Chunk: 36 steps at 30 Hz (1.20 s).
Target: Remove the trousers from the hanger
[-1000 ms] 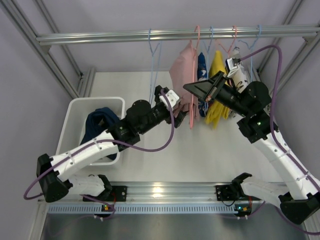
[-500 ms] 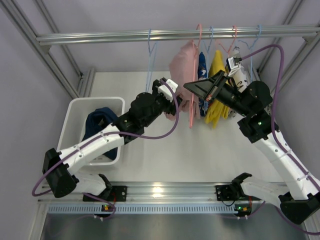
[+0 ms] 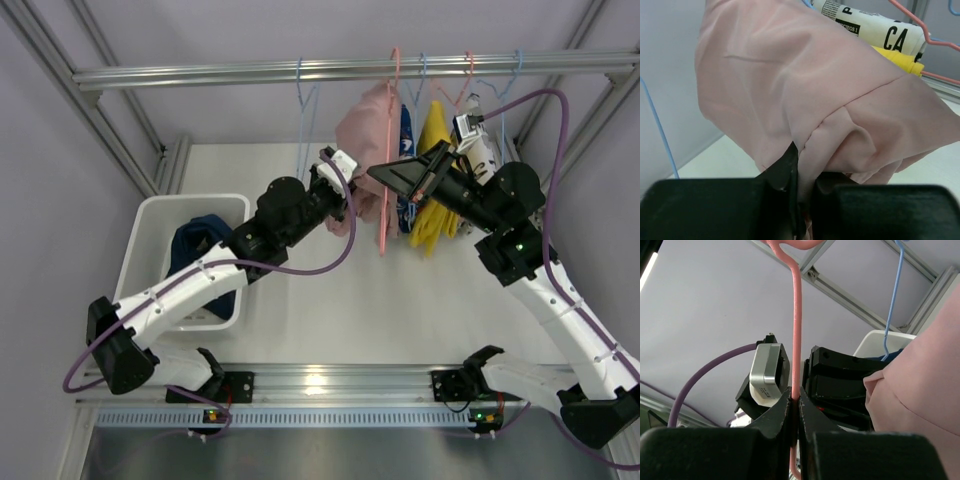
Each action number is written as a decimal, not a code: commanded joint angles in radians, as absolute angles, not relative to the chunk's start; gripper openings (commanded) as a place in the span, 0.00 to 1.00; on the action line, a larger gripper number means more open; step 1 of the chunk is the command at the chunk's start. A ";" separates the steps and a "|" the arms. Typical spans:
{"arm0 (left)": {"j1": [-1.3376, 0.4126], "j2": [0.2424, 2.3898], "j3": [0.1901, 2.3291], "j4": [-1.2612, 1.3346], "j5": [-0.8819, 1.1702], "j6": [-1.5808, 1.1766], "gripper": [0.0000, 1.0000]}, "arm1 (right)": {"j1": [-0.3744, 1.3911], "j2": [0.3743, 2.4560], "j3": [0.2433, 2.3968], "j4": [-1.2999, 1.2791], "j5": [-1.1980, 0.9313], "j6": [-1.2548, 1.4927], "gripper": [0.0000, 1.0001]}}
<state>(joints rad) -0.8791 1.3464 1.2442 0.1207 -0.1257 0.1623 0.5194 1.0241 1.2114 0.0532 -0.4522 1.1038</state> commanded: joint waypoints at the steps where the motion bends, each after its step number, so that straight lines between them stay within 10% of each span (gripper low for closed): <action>1: -0.874 1.348 1.336 0.175 -0.051 0.166 0.07 | 0.535 0.994 1.230 0.150 -0.469 1.080 0.00; 36: -0.874 1.390 2.100 0.031 -0.097 0.244 0.00 | 0.520 0.974 0.983 0.087 -0.434 0.904 0.00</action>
<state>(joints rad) -0.8764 1.3827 2.0056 -0.1322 -0.1055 0.2409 0.5194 1.0012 0.9874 0.0696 -0.4458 0.9413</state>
